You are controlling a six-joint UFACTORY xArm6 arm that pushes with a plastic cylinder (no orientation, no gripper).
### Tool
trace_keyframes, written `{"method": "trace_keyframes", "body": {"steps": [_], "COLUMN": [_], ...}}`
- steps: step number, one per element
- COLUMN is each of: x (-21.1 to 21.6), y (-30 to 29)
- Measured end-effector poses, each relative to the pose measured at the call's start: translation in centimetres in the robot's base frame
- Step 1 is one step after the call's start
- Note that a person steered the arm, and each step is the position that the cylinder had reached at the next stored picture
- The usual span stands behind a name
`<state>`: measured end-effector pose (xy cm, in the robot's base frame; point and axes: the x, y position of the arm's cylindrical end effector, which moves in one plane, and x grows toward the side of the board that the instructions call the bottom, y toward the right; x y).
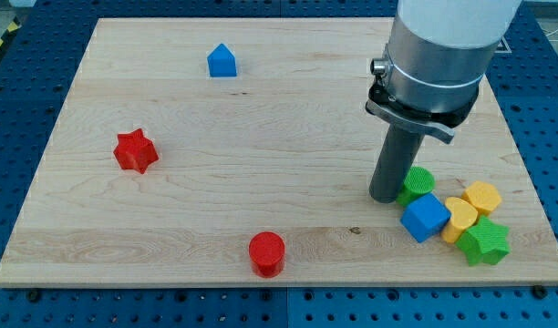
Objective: Push blue triangle slightly right
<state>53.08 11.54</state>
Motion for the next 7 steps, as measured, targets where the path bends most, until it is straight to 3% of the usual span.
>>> {"method": "trace_keyframes", "body": {"steps": [1,2,7], "x": [1.4,0.2,-10.6], "y": [0.0,-2.2,-16.9]}}
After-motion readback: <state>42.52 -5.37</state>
